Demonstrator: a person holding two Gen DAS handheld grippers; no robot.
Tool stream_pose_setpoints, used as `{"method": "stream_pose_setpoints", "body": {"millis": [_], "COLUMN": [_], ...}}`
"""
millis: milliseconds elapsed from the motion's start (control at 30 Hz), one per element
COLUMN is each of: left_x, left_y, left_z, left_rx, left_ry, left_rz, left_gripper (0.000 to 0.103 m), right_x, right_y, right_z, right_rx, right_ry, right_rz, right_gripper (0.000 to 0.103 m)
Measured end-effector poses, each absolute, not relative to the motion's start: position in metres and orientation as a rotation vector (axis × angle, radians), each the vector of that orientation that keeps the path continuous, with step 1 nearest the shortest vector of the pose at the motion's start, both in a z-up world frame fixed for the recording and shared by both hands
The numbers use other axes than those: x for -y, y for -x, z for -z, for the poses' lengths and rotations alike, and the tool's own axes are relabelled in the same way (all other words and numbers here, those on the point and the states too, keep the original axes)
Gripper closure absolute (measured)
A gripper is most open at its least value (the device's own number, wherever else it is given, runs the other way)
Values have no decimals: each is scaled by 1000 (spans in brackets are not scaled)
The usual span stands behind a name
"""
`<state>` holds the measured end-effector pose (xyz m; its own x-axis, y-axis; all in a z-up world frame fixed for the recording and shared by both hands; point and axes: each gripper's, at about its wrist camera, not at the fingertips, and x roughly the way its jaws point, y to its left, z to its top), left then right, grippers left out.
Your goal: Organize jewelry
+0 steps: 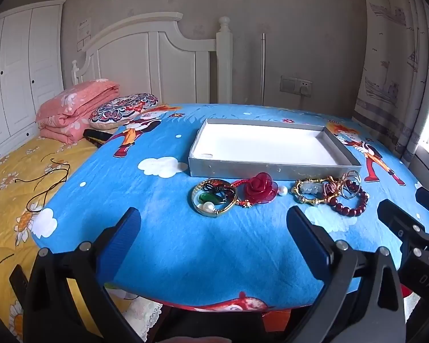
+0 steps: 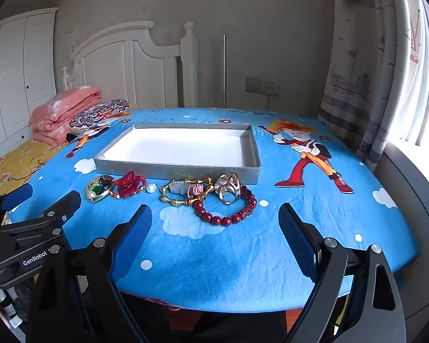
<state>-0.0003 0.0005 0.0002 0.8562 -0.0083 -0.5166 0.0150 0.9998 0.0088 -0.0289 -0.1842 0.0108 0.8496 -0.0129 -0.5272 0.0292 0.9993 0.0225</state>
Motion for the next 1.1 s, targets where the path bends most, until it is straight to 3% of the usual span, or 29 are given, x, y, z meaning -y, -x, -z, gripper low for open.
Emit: {"method": "stream_pose_setpoints", "body": {"millis": [1100], "left_x": [-4], "left_y": [4], "left_z": [9], "left_rx": [-564], "left_ry": [-11], "left_rz": [13], "left_gripper": [4], "right_x": [182], "right_y": [26], "right_z": [-4], "right_rx": [-580], "right_ry": [-36], "right_rz": [10], "right_gripper": [18]}}
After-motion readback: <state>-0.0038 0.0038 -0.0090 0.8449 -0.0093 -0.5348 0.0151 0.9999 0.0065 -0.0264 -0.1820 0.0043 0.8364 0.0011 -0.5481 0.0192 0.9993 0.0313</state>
